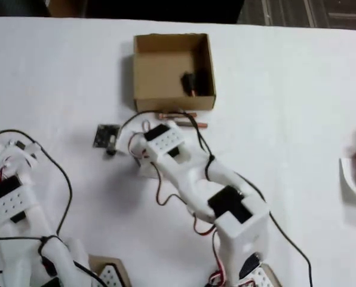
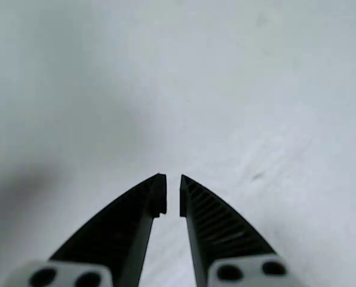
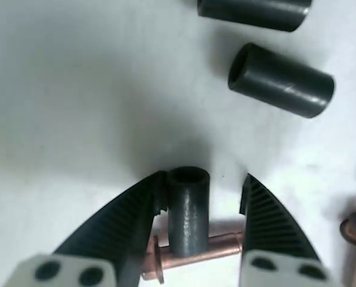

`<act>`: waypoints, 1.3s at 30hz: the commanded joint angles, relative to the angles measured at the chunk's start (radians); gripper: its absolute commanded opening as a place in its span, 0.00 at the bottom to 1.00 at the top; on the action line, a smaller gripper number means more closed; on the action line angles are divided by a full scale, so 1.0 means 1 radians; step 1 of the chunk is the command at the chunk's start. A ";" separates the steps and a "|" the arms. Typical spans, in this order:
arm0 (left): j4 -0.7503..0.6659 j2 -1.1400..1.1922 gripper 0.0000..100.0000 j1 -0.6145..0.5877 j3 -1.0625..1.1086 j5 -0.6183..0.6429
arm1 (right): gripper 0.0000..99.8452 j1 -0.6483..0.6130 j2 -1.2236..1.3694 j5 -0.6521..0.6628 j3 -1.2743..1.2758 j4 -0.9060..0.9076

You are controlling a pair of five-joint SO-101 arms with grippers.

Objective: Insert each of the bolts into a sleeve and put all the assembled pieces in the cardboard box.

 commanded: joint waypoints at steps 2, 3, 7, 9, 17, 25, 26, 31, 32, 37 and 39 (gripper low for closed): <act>-0.023 -0.037 0.06 -0.008 -0.013 0.006 | 0.19 0.028 -0.001 0.003 -0.011 0.022; -0.023 -0.037 0.06 -0.008 -0.013 0.006 | 0.19 0.031 -0.004 0.002 -0.011 0.035; -0.023 -0.037 0.06 -0.008 -0.013 0.006 | 0.19 0.031 -0.008 0.005 -0.014 0.061; -0.023 -0.037 0.06 -0.008 -0.013 0.006 | 0.19 0.031 -0.002 0.005 -0.014 0.061; -0.023 -0.037 0.06 -0.005 -0.013 0.006 | 0.13 0.033 0.002 0.005 -0.014 0.059; -0.021 -0.037 0.06 -0.002 -0.013 0.006 | 0.02 0.033 -0.013 -0.009 -0.044 0.050; -0.021 -0.037 0.06 -0.002 -0.013 0.006 | 0.02 0.033 -0.022 -0.031 -0.060 0.053; -0.021 -0.037 0.06 0.000 -0.013 0.005 | 0.02 0.033 -0.153 -0.140 -0.124 0.082; -0.021 -0.037 0.06 0.005 -0.013 0.005 | 0.02 0.036 -0.188 -0.176 -0.124 0.079; -0.015 -0.035 0.06 0.052 -0.007 0.002 | 0.02 0.081 -0.323 -0.330 -0.121 0.079; -0.015 -0.032 0.06 0.058 -0.007 0.002 | 0.02 0.104 -0.363 -0.353 -0.121 0.082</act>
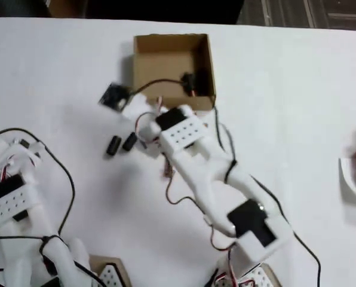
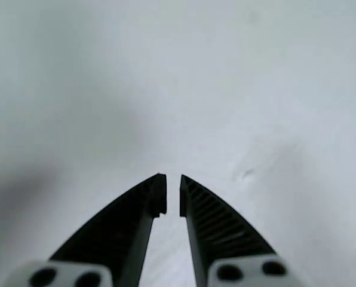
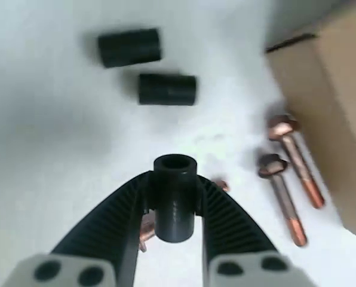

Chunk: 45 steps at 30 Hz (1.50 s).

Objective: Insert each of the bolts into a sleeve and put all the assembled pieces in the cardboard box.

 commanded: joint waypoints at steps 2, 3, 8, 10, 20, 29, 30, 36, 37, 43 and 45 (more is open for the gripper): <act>-0.015 -0.031 0.06 0.023 -0.007 0.002 | 0.02 0.061 -0.147 -0.046 -0.051 0.021; -0.015 -0.031 0.06 0.023 -0.007 0.002 | 0.02 0.068 -0.165 -0.046 -0.051 0.035; -0.018 -0.031 0.06 0.023 -0.007 0.002 | 0.02 0.071 -0.251 -0.048 -0.051 0.114; -0.020 -0.029 0.06 0.026 -0.007 0.002 | 0.02 0.076 -0.257 -0.046 -0.049 0.124; 0.080 -0.031 0.02 0.282 -0.019 -0.153 | 0.02 0.200 -0.334 -0.178 0.345 -0.377; 0.347 -0.028 0.03 0.620 -0.177 -0.474 | 0.02 0.397 -0.651 -0.244 0.885 -1.024; 0.371 -0.028 0.03 0.647 -0.186 -0.516 | 0.02 0.420 -0.680 -0.244 0.925 -1.058; 0.423 -0.026 0.10 0.761 -0.196 -0.787 | 0.02 0.608 -0.786 -0.371 1.053 -1.147; 0.431 -0.023 0.14 0.776 -0.197 -0.821 | 0.02 0.639 -0.796 -0.400 1.063 -1.153; 0.494 0.149 0.31 0.864 -0.228 -1.040 | 0.02 0.762 -0.825 -0.489 1.102 -1.158; 0.586 0.247 0.30 0.878 -0.306 -1.145 | 0.02 0.780 -0.823 -0.522 1.117 -1.153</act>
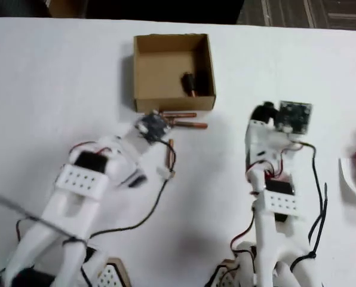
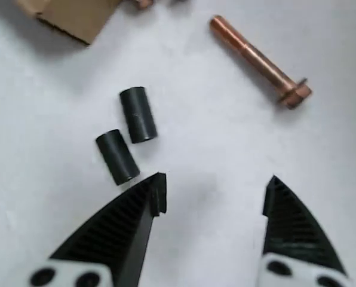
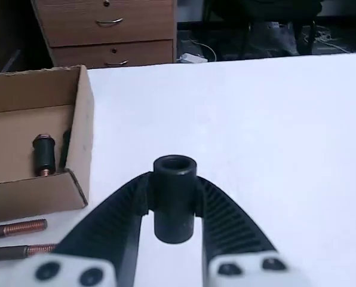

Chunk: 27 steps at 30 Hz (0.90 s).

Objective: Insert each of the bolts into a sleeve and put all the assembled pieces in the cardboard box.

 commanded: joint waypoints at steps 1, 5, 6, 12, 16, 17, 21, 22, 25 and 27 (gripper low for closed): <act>0.152 0.153 0.30 0.031 -0.168 -0.167 | 0.02 0.044 -0.044 -0.057 0.014 -0.022; 0.288 0.330 0.30 0.002 -0.458 -0.173 | 0.02 0.042 -0.044 -0.135 0.046 -0.024; 0.293 0.368 0.30 -0.003 -0.515 -0.167 | 0.02 0.042 -0.044 -0.152 0.048 -0.024; 0.356 0.463 0.30 0.057 -0.556 -0.278 | 0.02 0.042 -0.044 -0.166 0.046 -0.025; 0.270 0.477 0.30 0.084 -0.588 -0.393 | 0.02 0.042 -0.044 -0.167 0.048 -0.025; 0.238 0.480 0.30 0.084 -0.599 -0.339 | 0.02 0.042 -0.044 -0.167 0.048 -0.025; 0.192 0.522 0.30 0.083 -0.645 0.173 | 0.02 0.045 -0.044 -0.167 0.049 -0.025; 0.192 0.534 0.30 0.089 -0.653 0.299 | 0.02 0.045 -0.044 -0.167 0.049 -0.025; 0.176 0.572 0.30 0.112 -0.667 0.629 | 0.02 0.045 -0.044 -0.167 0.049 -0.025; 0.181 0.597 0.30 0.126 -0.667 0.804 | 0.02 0.045 -0.044 -0.167 0.049 -0.025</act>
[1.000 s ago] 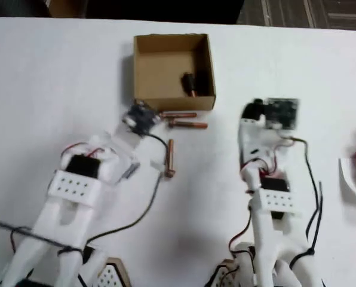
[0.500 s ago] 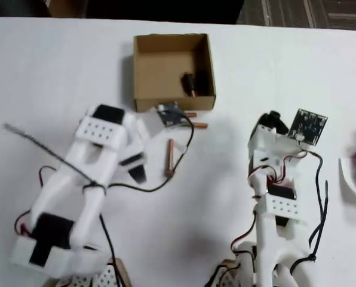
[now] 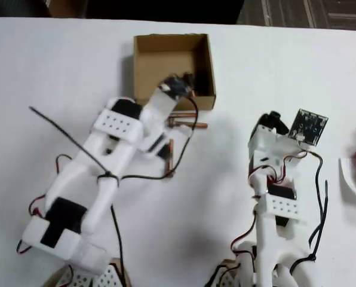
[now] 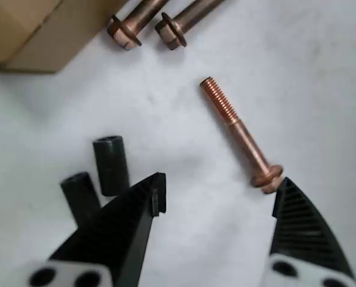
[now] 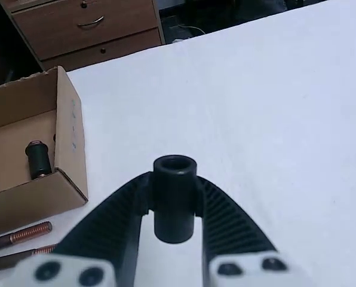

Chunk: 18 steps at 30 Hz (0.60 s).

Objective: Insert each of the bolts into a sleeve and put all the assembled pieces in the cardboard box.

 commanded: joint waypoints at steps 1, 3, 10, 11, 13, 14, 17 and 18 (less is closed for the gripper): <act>-0.011 0.023 0.30 0.040 -0.041 0.396 | 0.02 0.012 -0.041 -0.006 -0.005 -0.025; -0.015 0.052 0.30 0.063 -0.042 0.454 | 0.02 0.012 -0.041 -0.006 -0.005 -0.025; -0.009 0.181 0.30 0.086 -0.093 0.532 | 0.02 0.013 -0.041 -0.006 -0.005 -0.025; -0.009 0.198 0.30 0.087 -0.110 0.532 | 0.02 0.013 -0.041 -0.006 -0.005 -0.025; -0.008 0.227 0.30 0.091 -0.139 0.532 | 0.02 0.013 -0.041 -0.006 -0.005 -0.025; -0.008 0.238 0.30 0.091 -0.148 0.532 | 0.02 0.013 -0.041 -0.006 -0.005 -0.025; -0.008 0.249 0.20 0.091 -0.157 0.532 | 0.02 0.013 -0.041 -0.006 -0.005 -0.025; -0.008 0.249 0.13 0.091 -0.154 0.532 | 0.02 0.013 -0.041 -0.006 -0.005 -0.025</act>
